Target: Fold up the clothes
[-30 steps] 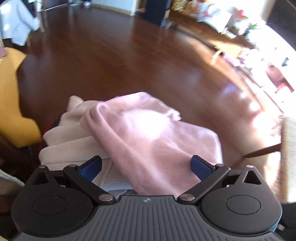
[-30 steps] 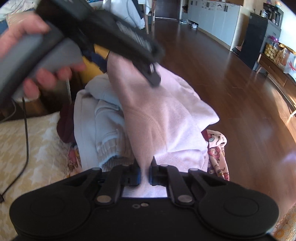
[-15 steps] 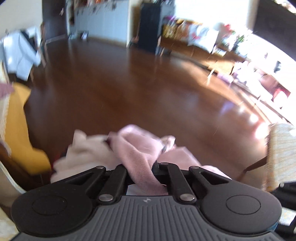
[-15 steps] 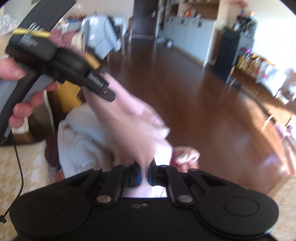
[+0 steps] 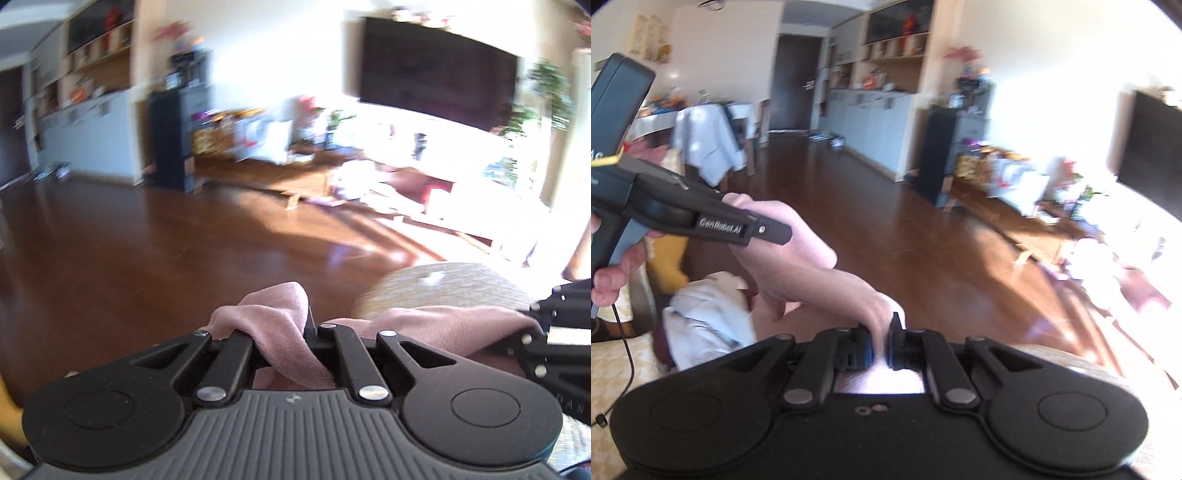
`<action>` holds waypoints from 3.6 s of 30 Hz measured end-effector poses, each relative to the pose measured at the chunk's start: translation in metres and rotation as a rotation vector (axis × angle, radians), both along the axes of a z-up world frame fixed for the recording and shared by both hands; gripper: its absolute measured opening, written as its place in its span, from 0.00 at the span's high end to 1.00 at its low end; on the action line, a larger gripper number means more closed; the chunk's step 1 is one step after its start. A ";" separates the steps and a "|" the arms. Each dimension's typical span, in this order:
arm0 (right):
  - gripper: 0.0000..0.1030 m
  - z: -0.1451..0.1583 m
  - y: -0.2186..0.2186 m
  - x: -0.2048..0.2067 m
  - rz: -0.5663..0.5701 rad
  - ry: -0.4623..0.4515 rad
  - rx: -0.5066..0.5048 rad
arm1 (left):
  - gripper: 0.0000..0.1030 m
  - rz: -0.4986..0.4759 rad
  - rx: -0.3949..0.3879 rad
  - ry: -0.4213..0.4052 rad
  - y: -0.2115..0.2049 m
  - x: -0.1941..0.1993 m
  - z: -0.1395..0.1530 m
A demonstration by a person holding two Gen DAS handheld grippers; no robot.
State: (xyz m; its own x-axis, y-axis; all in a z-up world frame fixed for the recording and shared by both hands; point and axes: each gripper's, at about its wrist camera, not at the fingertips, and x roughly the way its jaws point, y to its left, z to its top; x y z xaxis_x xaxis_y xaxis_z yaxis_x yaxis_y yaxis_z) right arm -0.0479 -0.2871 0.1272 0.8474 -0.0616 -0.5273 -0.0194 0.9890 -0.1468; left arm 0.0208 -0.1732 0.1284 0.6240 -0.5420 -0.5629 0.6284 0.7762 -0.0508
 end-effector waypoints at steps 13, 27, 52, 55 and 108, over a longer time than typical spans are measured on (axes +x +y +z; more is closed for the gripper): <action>0.00 -0.002 -0.159 -0.130 -0.401 -0.015 -0.042 | 0.96 -0.370 0.008 -0.035 -0.228 -0.106 0.010; 0.00 -0.105 -0.302 -0.243 -0.695 0.151 0.055 | 0.95 -0.652 0.169 0.128 -0.402 -0.204 -0.126; 0.00 -0.122 -0.325 -0.387 -0.738 0.136 0.283 | 0.24 -0.675 0.107 0.267 -0.338 -0.179 -0.158; 0.00 -0.114 -0.322 -0.388 -0.737 0.138 0.248 | 0.23 -0.646 0.117 0.249 -0.309 -0.165 -0.158; 0.00 -0.151 -0.472 -0.330 -0.844 0.188 0.041 | 0.18 -0.413 0.386 0.049 -0.261 -0.069 -0.218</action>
State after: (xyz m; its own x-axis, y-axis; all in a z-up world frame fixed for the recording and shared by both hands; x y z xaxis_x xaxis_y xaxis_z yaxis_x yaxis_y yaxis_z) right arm -0.3780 -0.7589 -0.0237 0.4252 -0.6091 -0.6695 0.7034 0.6879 -0.1791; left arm -0.0478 -0.4344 -0.0895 0.3723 -0.4843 -0.7917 0.8877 0.4349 0.1514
